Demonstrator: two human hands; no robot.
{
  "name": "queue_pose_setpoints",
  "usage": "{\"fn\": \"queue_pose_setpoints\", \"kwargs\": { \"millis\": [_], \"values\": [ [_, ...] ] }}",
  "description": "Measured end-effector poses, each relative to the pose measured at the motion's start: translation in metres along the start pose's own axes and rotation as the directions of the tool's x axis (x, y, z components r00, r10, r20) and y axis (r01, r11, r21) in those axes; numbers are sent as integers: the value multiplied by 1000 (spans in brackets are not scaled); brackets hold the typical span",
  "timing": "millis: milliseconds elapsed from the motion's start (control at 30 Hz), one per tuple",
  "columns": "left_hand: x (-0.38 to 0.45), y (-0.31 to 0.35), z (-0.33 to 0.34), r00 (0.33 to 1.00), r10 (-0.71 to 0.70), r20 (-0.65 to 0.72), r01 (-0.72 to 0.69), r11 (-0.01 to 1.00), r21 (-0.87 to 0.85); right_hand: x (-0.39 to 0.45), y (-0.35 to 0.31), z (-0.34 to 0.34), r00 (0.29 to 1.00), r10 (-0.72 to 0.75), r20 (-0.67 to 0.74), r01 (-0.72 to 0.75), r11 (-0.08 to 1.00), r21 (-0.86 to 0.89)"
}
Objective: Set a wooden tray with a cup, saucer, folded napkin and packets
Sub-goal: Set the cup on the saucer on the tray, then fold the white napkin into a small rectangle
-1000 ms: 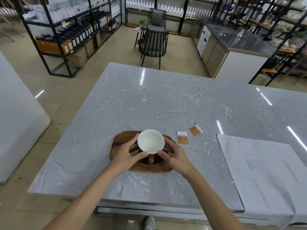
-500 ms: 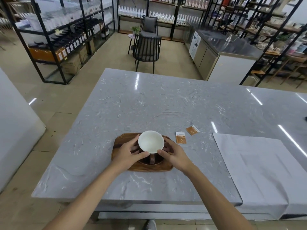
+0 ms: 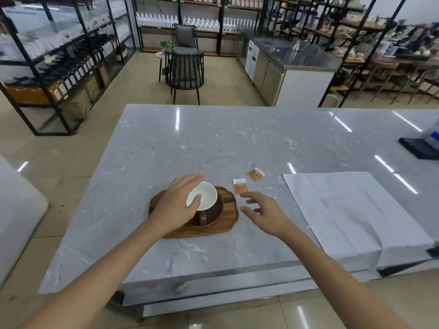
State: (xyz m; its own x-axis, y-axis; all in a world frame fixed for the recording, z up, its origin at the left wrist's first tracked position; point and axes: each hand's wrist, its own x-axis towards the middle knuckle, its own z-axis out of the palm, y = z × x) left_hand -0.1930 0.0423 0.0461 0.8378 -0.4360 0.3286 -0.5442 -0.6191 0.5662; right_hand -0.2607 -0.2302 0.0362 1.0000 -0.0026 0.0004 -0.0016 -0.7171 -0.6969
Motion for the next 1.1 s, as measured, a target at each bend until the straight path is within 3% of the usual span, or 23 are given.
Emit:
{"fn": "queue_pose_setpoints", "kwargs": {
  "millis": [233, 400, 733, 867, 1100],
  "values": [
    [-11, 69, 77, 982, 171, 85, -169, 985, -30, -59, 73, -35, 997, 15, -71, -27, 984, -174],
    [-27, 120, 164, 966, 151, 208, -143, 988, -52, -107, 139, -72, 997, 43, -57, -56, 965, -257],
    [-37, 225, 299, 872, 202, 445, -246, 968, 44, -169, 266, -144, 991, 127, -39, -132, 909, -395],
    [-35, 254, 337, 865, 124, 487, -246, 949, 196, -172, 299, -155, 997, 53, 52, -24, 894, -448],
    [-31, 282, 383, 899, -151, 411, -142, 787, 601, -164, 310, -146, 999, -15, 47, 33, 908, -417]
  ]
}}
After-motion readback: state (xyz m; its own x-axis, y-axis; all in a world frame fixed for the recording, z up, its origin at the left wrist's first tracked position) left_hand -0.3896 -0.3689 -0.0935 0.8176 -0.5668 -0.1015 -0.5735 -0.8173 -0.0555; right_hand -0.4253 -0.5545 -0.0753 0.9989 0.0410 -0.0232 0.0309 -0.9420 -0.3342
